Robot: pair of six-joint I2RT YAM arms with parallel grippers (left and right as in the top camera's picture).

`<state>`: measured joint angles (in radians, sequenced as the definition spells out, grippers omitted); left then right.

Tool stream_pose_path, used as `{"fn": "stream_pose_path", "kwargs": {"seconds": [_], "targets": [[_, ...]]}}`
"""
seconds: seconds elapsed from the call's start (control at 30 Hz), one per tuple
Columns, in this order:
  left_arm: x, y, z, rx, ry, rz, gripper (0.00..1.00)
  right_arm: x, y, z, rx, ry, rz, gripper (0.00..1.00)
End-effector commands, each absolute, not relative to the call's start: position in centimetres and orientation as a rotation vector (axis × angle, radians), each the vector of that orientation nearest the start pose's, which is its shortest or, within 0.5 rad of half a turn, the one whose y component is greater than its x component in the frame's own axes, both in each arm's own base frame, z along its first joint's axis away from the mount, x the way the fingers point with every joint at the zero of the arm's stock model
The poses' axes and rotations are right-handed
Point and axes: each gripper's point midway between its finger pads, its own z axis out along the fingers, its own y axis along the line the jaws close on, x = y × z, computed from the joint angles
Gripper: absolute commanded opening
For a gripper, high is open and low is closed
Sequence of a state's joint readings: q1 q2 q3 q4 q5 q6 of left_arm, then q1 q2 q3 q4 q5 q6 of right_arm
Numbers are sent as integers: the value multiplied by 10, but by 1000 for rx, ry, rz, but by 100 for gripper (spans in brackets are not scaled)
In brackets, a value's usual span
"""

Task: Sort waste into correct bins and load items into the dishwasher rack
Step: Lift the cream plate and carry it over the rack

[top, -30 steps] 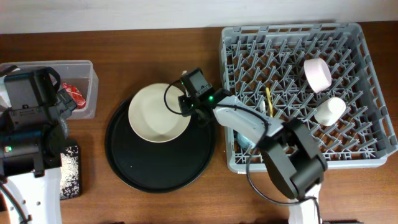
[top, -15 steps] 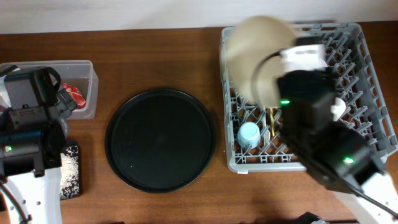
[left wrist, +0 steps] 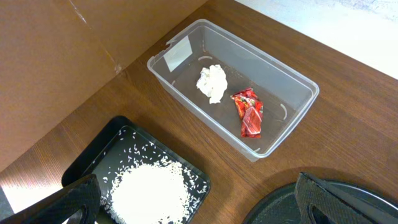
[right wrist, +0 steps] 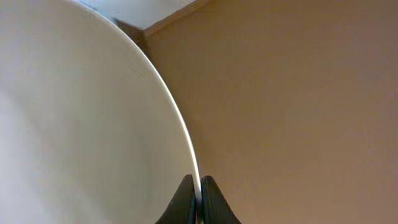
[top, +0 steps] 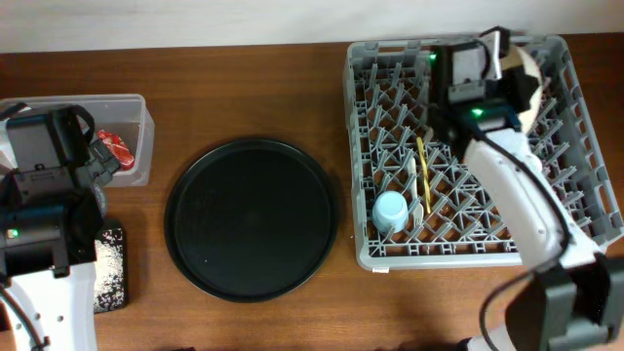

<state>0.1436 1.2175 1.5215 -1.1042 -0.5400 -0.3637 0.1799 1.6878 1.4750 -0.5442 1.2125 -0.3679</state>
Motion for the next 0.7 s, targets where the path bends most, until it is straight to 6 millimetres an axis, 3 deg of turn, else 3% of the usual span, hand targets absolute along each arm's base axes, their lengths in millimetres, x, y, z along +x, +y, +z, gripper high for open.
{"fn": "stream_pose_path", "kwargs": {"seconds": [0.0,0.17,0.27,0.33,0.37,0.53,0.67], "targets": [[281,132,338,-839,2111,529,99,426,-87,287,60,2101,-1540,4],[281,132,338,-839,2111,529,99,438,-85,300,22,2061,-1555,4],[281,132,338,-839,2111,529,99,450,-67,313,-92,2025,-1574,4],[281,133,338,-839,2111,530,99,456,-40,310,-191,2014,-1527,4],[281,132,338,-838,2111,530,99,457,-36,308,-204,2014,-1523,4],[281,132,338,-839,2111,529,99,459,-35,283,-327,2081,-1555,4],[281,133,338,-838,2111,530,99,462,-34,288,-375,2069,-1593,4]]}}
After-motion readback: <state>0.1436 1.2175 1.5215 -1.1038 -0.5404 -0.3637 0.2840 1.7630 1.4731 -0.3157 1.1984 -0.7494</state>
